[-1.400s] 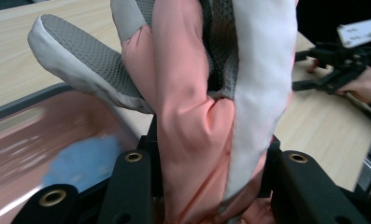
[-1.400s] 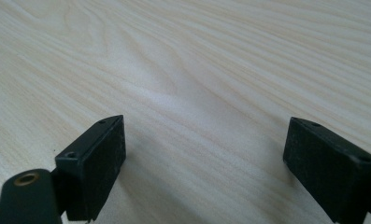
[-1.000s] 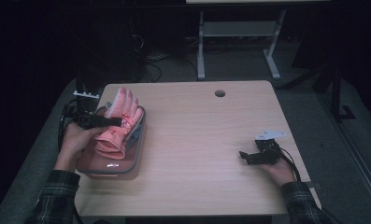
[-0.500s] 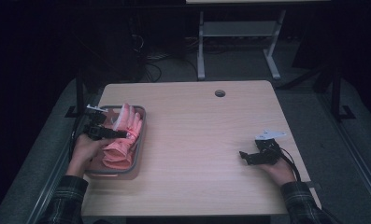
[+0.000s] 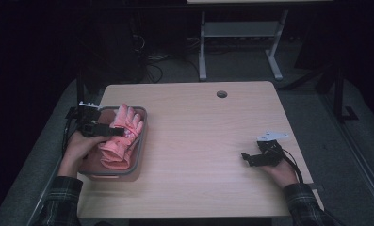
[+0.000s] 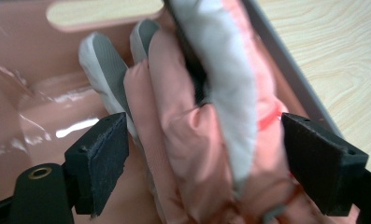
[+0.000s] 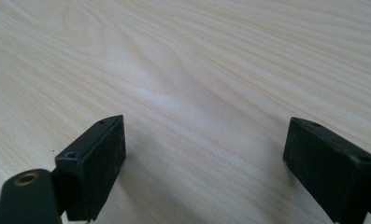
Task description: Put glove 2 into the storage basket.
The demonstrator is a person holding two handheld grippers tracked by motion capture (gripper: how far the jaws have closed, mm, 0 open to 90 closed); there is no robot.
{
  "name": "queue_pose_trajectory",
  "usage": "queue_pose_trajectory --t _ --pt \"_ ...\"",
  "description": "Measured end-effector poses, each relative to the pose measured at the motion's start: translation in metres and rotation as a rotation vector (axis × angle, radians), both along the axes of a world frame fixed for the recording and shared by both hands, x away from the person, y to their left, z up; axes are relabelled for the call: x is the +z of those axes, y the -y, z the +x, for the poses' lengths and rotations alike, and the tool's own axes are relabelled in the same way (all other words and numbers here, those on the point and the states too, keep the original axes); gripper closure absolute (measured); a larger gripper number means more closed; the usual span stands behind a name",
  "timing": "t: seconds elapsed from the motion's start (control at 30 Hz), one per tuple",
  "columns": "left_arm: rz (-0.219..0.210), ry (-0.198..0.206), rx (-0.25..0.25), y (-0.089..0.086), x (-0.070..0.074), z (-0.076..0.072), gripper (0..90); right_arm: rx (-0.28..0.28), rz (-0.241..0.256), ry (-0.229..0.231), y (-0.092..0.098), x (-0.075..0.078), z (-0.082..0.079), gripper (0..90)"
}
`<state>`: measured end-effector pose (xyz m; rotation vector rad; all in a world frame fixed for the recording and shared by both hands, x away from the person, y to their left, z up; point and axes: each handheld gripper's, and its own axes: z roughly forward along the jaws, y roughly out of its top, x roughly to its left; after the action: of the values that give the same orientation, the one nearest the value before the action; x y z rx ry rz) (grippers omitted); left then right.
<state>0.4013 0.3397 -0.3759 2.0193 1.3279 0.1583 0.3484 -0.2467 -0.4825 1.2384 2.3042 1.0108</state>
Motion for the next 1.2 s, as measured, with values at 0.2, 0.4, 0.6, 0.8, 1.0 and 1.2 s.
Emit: queue_pose_trajectory --t 0.2,0.4,0.6,0.8,1.0,1.2 --pt "0.010 0.075 -0.013 0.000 0.023 -0.010 15.9 -0.001 0.002 -0.003 0.000 0.000 0.000 12.6" --pt "-0.014 0.154 -0.055 0.009 0.040 -0.018 15.9 -0.001 0.000 0.000 0.000 0.000 0.000 12.5" --pt "-0.030 0.206 -0.118 0.035 0.055 -0.026 15.9 -0.005 0.001 -0.001 -0.001 0.000 0.000 12.5" --pt "-0.033 0.234 -0.212 0.069 0.060 -0.032 15.9 -0.005 0.000 -0.001 -0.001 0.000 0.000 12.5" --pt "-0.029 0.254 -0.317 0.115 0.054 -0.039 15.9 -0.006 0.001 0.000 -0.001 0.000 -0.001 12.5" --pt "-0.040 0.264 -0.366 0.144 0.048 -0.045 15.9 -0.006 0.001 -0.001 -0.001 0.000 -0.001 12.5"
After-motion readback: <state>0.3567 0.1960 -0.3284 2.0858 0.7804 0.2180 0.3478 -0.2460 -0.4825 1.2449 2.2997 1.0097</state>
